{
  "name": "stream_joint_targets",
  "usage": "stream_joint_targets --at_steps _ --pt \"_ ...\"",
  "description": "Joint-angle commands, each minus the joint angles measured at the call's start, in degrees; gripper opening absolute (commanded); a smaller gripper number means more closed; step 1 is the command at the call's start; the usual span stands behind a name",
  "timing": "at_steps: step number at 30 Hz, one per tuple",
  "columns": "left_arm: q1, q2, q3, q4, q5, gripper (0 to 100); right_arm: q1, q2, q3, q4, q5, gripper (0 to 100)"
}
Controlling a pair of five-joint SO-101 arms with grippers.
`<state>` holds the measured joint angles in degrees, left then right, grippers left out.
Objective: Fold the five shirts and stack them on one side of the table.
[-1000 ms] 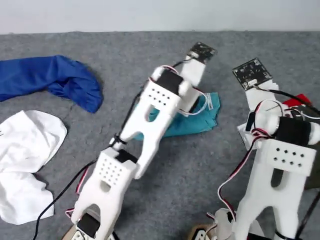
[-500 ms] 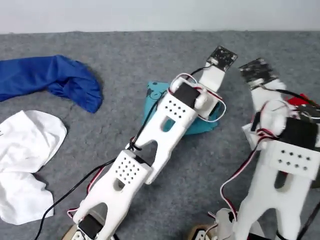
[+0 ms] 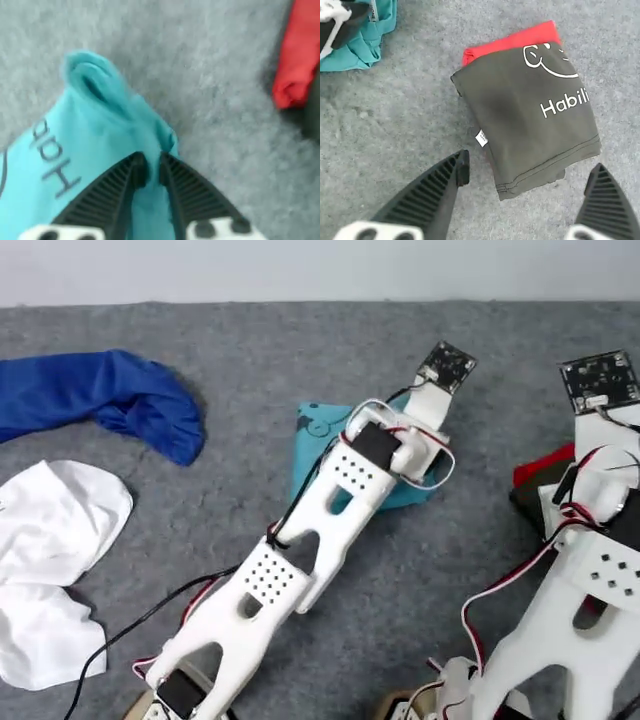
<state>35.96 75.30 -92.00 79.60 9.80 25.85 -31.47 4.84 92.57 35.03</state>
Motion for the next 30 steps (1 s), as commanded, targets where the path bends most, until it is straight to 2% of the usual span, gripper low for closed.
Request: stream_joint_targets --at_steps 1,8,11,14,18,21,23,27,30 --pt "0.18 -4.75 -4.18 -2.11 0.18 11 0.57 -1.54 -1.93 -0.31 -0.88 36.9" --pt "-1.93 -14.51 -4.09 -0.7 0.18 11 0.57 -1.54 -1.76 -0.4 -0.97 36.9" --pt "-7.47 -17.41 -4.09 1.67 0.09 11 -0.75 -1.01 -1.67 -0.4 -1.05 37.0" --pt "-15.21 -19.16 -3.91 5.54 0.09 11 -6.73 -0.84 0.53 -2.77 -4.13 37.0" --pt "-25.85 -19.43 -4.09 9.85 0.18 11 -20.79 -0.31 8.35 -14.73 -9.67 36.9" --pt "-32.09 -19.43 -4.09 14.68 0.18 11 -32.48 3.21 14.77 -26.33 -11.25 36.9" --pt "-35.08 -19.43 -4.09 18.9 0.18 11 -37.58 7.6 17.41 -34.07 -11.25 36.9" --pt "-39.12 -19.34 -4.09 21.1 0.26 11 -38.2 20.09 17.67 -47.08 -11.52 36.9" --pt "-40.0 -19.43 -4.09 21.01 0.26 11 -35.3 30.55 13.36 -51.65 -14.68 36.9"
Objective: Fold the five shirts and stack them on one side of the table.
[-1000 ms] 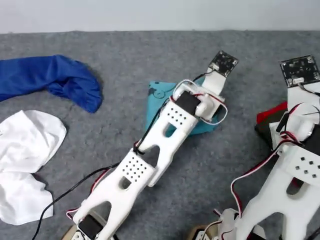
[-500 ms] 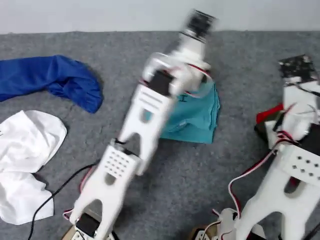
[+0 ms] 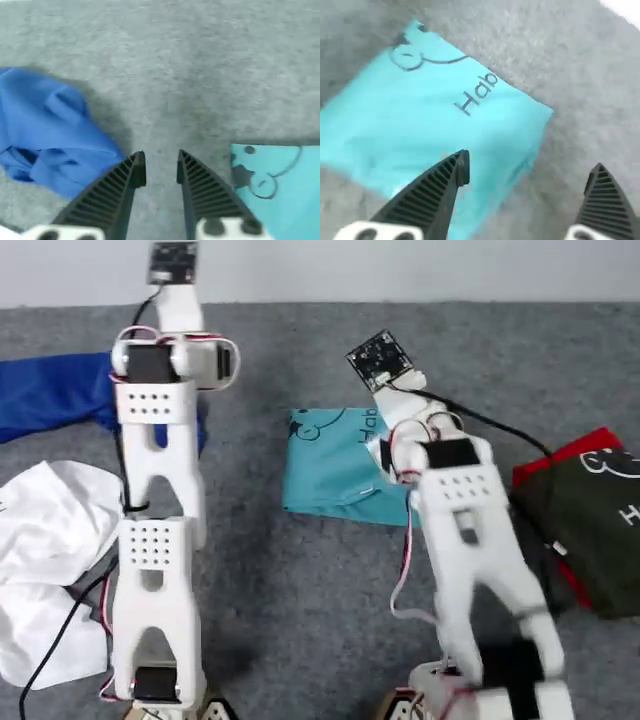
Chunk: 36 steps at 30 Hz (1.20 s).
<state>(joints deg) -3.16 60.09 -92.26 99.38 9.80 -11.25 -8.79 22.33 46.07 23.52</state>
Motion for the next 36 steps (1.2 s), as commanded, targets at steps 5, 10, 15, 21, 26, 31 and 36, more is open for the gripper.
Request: stream_joint_targets --at_steps 5,10,15,21,26,31,36 --pt "-0.44 -4.13 -3.82 1.23 0.26 11 6.64 22.11 -16.35 1.45 -10.11 36.9" --pt "-0.09 -3.96 -3.65 1.23 0.26 11 6.73 31.78 -25.76 6.81 -10.46 36.9" --pt "-0.09 -4.13 -3.56 1.23 0.26 11 6.46 40.13 -30.86 7.34 -10.55 36.9" --pt "3.16 -3.6 -3.47 1.23 0.26 11 1.89 45.67 -34.99 12.09 -14.95 36.7" --pt "7.21 -3.6 -3.47 1.23 0.26 11 2.33 49.63 -39.56 15.52 -13.8 21.5" --pt "7.82 -3.6 -3.47 1.23 0.26 11 3.12 51.74 -42.99 18.77 -14.24 2.6" --pt "7.47 -3.6 -3.47 1.23 0.26 11 4.26 50.77 -43.69 19.74 -14.24 0.9"
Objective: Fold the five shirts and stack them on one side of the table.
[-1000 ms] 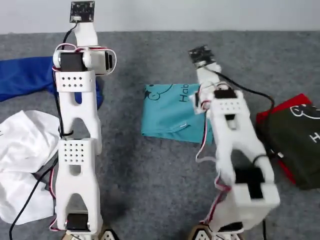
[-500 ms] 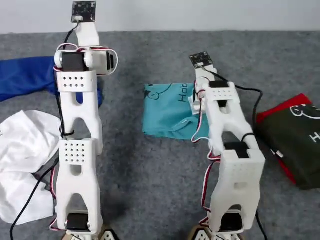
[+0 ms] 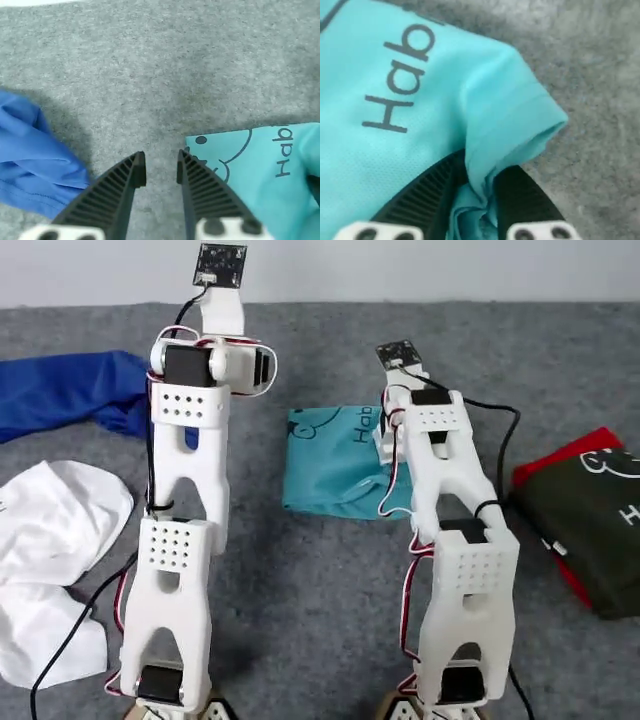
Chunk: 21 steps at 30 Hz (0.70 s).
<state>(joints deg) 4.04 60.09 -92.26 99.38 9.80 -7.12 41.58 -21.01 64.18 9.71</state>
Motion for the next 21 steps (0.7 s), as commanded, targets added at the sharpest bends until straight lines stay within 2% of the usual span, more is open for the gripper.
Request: stream_joint_targets --at_steps 1,10,16,21 --pt "0.35 -3.6 -3.47 1.23 0.26 11 0.4 -0.4 -0.7 2.33 -0.35 1.3" --pt "0.26 -3.6 0.04 1.23 0.26 11 5.49 -17.36 -6.59 18.24 0.09 1.0" --pt "0.62 -3.6 0.4 1.23 0.26 11 18.07 -29.23 -6.59 19.91 -0.18 1.0" --pt "0.79 -3.69 0.4 1.23 0.26 11 29.14 -30.11 -6.59 17.19 -0.26 1.0"
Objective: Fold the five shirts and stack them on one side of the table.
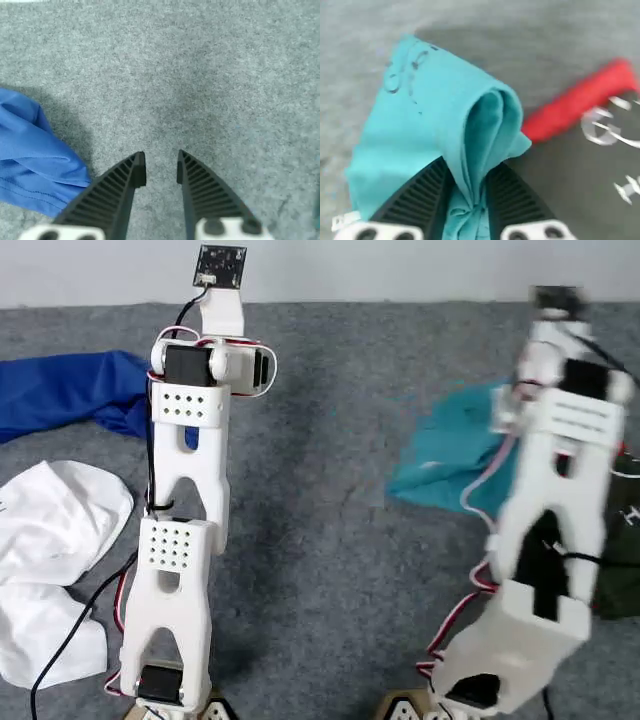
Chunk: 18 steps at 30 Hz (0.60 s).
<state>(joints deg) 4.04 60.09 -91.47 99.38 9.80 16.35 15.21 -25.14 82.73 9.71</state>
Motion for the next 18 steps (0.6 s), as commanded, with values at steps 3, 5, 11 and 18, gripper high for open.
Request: stream_joint_targets --at_steps 3,5,11,18 --pt "0.79 -3.78 -0.4 1.23 0.26 11 11.21 -3.74 -2.46 -0.48 -0.26 1.0" --pt "0.79 -3.78 -0.4 1.23 0.26 11 14.81 -3.65 -2.46 -0.48 0.0 1.0" --pt "0.79 -3.78 -0.4 1.23 0.26 11 25.98 -0.04 -2.46 -2.86 0.35 1.0" --pt "0.79 -3.78 -0.31 1.23 0.26 11 34.86 3.21 -2.46 -6.02 2.9 1.0"
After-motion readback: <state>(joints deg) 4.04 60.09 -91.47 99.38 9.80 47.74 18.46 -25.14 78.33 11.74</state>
